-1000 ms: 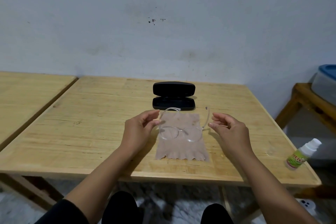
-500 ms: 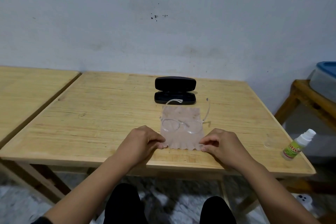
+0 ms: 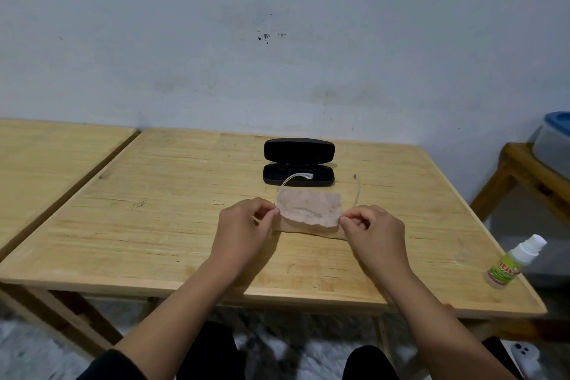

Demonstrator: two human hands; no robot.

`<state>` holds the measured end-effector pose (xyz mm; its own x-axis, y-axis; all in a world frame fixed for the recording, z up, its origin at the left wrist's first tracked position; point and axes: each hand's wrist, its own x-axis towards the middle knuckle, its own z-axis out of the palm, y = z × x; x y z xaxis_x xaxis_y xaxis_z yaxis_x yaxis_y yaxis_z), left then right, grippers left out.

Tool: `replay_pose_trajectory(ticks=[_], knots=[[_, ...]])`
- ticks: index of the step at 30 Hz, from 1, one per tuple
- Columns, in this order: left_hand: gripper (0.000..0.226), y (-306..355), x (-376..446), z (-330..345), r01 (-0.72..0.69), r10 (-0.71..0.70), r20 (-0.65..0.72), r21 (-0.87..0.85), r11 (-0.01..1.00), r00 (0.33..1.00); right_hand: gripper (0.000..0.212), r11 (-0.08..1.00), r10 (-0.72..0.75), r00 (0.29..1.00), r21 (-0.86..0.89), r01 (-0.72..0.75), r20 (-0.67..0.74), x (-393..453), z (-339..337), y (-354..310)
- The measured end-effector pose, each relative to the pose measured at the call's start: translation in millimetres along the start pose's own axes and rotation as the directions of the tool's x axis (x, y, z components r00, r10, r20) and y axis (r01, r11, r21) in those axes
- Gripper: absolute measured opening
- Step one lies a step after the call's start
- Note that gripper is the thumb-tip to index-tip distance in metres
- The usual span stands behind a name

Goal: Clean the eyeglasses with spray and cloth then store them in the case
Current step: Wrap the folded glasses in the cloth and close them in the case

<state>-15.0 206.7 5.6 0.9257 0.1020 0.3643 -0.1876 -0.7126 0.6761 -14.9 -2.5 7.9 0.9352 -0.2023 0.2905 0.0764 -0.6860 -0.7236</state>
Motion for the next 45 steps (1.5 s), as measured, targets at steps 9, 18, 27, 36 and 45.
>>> replay_pose_trajectory(ticks=[9, 18, 27, 36, 45], knots=[[0.019, -1.7, 15.2, 26.7, 0.186, -0.186, -0.063, -0.018, 0.982, 0.98, 0.02, 0.973, -0.068, 0.994, -0.225, 0.046, -0.09, 7.9, 25.3, 15.8], [0.007, -12.9, 1.2, 27.9, -0.331, 0.326, 0.053, 0.151, 0.932, 0.944, 0.008, 0.882, -0.402, 0.91, -0.222, 0.415, 0.103, 2.9, 24.2, 20.1], [0.015, -15.0, 3.8, 22.1, -0.325, 0.317, 0.079, 0.128, 0.937, 0.945, 0.012, 0.908, -0.376, 0.922, -0.162, 0.387, 0.094, 0.1, 19.3, 19.6], [0.014, -33.5, 52.6, 1.4, -0.054, 0.052, 0.041, 0.069, 0.996, 0.998, 0.017, 0.982, 0.14, 0.99, 0.134, -0.134, -0.034, 45.1, -11.3, 31.6], [0.02, -30.8, 94.0, 35.9, 0.012, -0.034, 0.3, 0.073, 0.997, 0.953, 0.022, 0.996, 0.084, 0.942, -0.026, -0.08, 0.326, 97.6, 13.5, 29.3]])
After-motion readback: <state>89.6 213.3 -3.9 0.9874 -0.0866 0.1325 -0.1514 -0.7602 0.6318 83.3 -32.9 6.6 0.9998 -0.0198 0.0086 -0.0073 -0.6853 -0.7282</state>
